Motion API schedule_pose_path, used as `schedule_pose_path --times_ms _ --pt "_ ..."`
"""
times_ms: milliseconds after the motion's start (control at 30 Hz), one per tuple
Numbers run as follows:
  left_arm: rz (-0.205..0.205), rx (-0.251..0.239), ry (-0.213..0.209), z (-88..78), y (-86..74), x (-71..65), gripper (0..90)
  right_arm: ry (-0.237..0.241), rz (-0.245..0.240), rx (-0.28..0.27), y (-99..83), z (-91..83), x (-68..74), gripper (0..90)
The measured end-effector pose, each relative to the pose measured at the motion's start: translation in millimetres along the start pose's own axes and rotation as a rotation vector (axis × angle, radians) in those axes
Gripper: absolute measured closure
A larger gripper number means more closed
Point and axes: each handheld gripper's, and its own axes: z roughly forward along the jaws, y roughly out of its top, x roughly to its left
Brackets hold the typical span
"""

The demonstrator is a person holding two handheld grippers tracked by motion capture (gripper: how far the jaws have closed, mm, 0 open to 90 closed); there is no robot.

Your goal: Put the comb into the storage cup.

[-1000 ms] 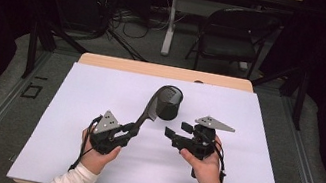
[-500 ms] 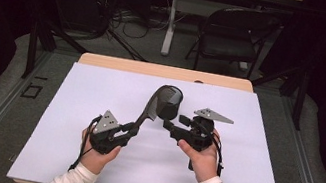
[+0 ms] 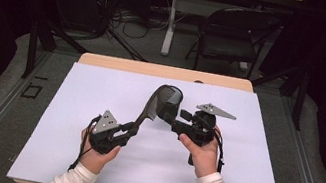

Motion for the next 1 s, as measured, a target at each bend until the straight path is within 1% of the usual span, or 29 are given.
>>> schedule_pose_path --times_ms 200,300,333,367,400,467,567,700,767,800,867,967,1000 --pt "0.001 0.0 -0.004 0.2 -0.2 -0.1 72.3 -0.002 0.012 -0.027 -1.0 -2.5 -4.0 35.2" --pt "0.007 0.002 -0.001 0.7 -0.5 -1.1 72.3 0.001 0.025 -0.02 -2.3 -3.2 -5.9 36.2" --pt "0.009 0.003 -0.004 0.8 -0.6 -1.2 72.3 0.018 0.045 -0.011 -3.1 -2.5 -7.3 36.5" --pt "0.007 0.001 -0.004 1.1 -0.7 -1.7 72.3 0.018 0.045 -0.011 -3.1 -2.5 -7.3 36.5" --pt "0.009 0.002 -0.004 1.2 -0.7 -2.0 72.3 0.027 0.059 -0.004 -3.3 -2.4 -7.8 36.5" --pt "0.011 0.003 -0.008 1.8 -1.1 -2.2 72.3 0.036 0.083 -0.011 -4.1 -2.2 -10.5 37.4" --pt "0.014 0.006 -0.008 2.5 -1.7 -2.5 72.3 0.039 0.092 -0.015 -4.6 -2.2 -11.5 37.7" --pt "0.017 0.009 -0.006 3.1 -2.3 -3.4 72.3 0.06 0.11 -0.014 -6.0 -1.3 -13.7 38.1" --pt "0.018 0.006 -0.005 3.2 -2.5 -3.8 72.3 0.067 0.113 -0.01 -6.8 -0.5 -13.7 38.3" --pt "0.018 0.006 -0.005 3.2 -2.6 -4.1 72.3 0.082 0.119 -0.008 -7.6 0.9 -12.9 38.3" --pt "0.02 0.005 -0.006 3.5 -2.9 -4.5 72.3 0.083 0.113 -0.012 -8.1 1.5 -12.5 38.3" --pt "0.023 0.008 -0.009 4.2 -3.5 -5.4 72.3 0.099 0.112 -0.001 -9.0 3.2 -11.0 38.9" --pt "0.022 0.008 -0.011 4.6 -3.8 -5.9 72.3 0.097 0.113 0.003 -9.2 3.3 -10.5 38.9"
